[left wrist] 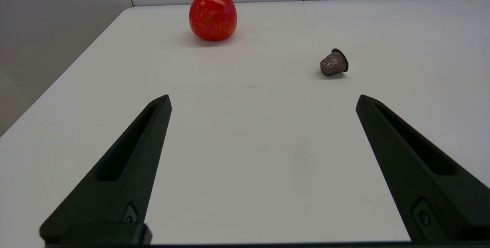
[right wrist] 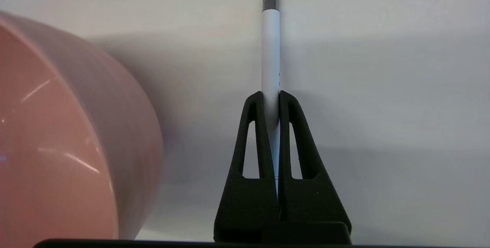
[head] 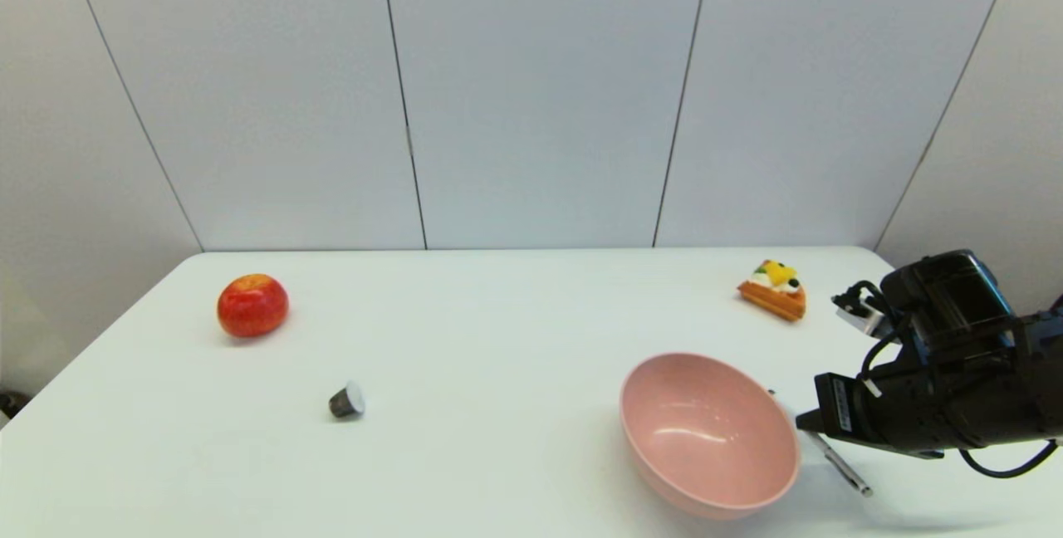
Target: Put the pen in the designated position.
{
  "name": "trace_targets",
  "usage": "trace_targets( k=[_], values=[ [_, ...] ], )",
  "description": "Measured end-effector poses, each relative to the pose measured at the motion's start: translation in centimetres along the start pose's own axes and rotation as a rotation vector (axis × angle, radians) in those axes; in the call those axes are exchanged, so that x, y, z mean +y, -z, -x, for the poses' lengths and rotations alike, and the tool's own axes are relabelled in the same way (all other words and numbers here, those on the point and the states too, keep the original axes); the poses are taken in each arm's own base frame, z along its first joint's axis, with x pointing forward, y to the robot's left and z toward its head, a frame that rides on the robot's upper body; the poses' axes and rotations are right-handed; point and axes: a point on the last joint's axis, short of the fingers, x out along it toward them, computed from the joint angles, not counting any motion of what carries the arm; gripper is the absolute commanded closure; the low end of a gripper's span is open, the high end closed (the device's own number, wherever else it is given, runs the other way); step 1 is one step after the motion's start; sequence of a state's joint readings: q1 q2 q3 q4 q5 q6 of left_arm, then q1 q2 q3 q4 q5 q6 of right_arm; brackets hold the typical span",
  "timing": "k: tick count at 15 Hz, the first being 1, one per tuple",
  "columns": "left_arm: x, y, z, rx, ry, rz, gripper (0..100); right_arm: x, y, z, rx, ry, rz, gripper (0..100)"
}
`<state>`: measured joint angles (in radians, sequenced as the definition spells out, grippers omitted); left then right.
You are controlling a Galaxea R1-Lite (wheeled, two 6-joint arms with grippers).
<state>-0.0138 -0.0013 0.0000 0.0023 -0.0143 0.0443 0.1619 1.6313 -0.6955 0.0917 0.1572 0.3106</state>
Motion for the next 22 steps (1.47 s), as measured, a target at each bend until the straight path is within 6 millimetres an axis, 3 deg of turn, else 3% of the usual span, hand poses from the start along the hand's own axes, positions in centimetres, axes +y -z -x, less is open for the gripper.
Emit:
trace_targets(
  k=[10,11,19,22],
  values=[
    [0.0,0.0,0.0,0.0,0.0,0.0,0,-0.3,-0.4,-1.2,0.029,0.014,-0.009,100],
    [0.0,0.0,0.0,0.0,0.0,0.0,0,-0.3,-0.4,-1.2,0.03,0.014,-0.007,0],
    [0.0,0.0,0.0,0.0,0.0,0.001,0,-0.6,-0.8,-1.0,0.012,0.02,-0.015,0],
    [0.0,0.0,0.0,0.0,0.0,0.0,0,-0.9,-1.9,0.0,-0.047,0.032,-0.011,0]
  ],
)
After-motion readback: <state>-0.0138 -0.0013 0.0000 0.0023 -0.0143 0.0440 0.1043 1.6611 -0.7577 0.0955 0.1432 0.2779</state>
